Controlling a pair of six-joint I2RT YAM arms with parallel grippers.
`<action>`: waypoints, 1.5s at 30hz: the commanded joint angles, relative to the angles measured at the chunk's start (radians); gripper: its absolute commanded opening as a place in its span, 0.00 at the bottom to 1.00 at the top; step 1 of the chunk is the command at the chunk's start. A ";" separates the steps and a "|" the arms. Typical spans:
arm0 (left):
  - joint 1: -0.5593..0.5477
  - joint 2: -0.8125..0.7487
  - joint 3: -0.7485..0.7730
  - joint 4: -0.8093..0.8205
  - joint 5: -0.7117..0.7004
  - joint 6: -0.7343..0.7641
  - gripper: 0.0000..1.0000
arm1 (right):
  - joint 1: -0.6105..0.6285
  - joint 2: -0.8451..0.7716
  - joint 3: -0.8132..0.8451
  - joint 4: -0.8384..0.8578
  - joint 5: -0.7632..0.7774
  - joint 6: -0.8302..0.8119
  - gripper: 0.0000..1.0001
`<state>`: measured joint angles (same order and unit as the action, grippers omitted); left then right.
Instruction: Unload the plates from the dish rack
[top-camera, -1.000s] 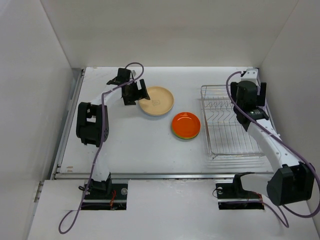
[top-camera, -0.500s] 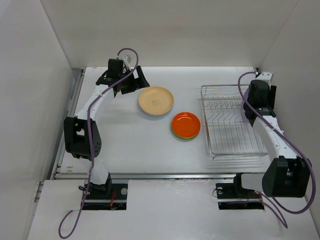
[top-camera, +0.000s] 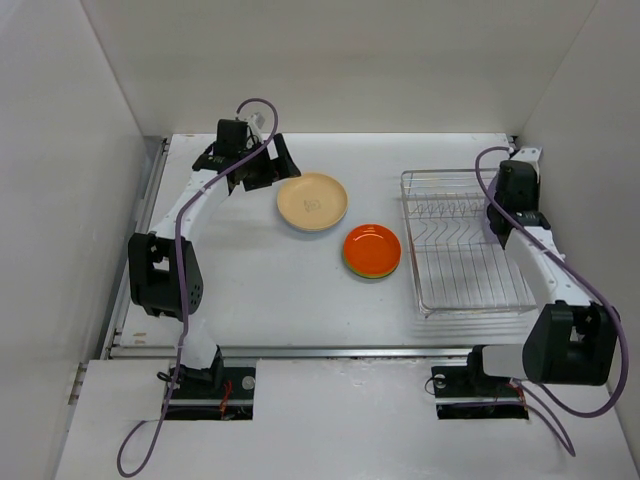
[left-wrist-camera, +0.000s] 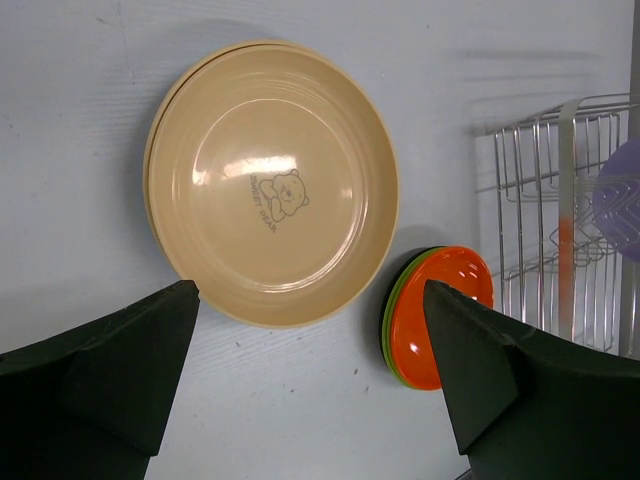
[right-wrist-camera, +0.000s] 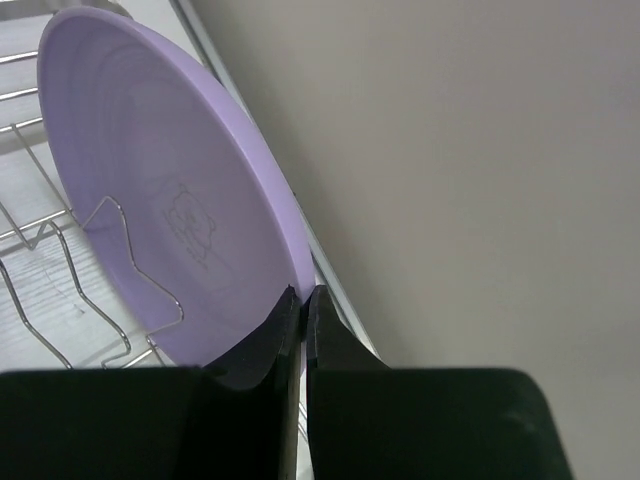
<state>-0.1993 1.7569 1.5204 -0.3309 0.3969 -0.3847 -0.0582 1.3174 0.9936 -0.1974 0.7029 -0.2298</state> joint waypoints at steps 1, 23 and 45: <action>0.003 -0.037 0.004 0.012 0.020 -0.006 0.94 | 0.006 -0.087 0.016 0.082 0.019 0.017 0.00; -0.063 0.000 -0.040 0.156 0.433 0.041 0.94 | 0.015 -0.319 0.034 -0.025 -0.577 0.130 0.00; -0.344 0.052 -0.031 0.093 0.303 0.188 0.62 | 0.308 -0.271 0.074 -0.092 -0.876 0.139 0.00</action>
<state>-0.5461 1.8065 1.4853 -0.2375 0.7284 -0.2276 0.2371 1.0542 1.0073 -0.3157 -0.1093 -0.1085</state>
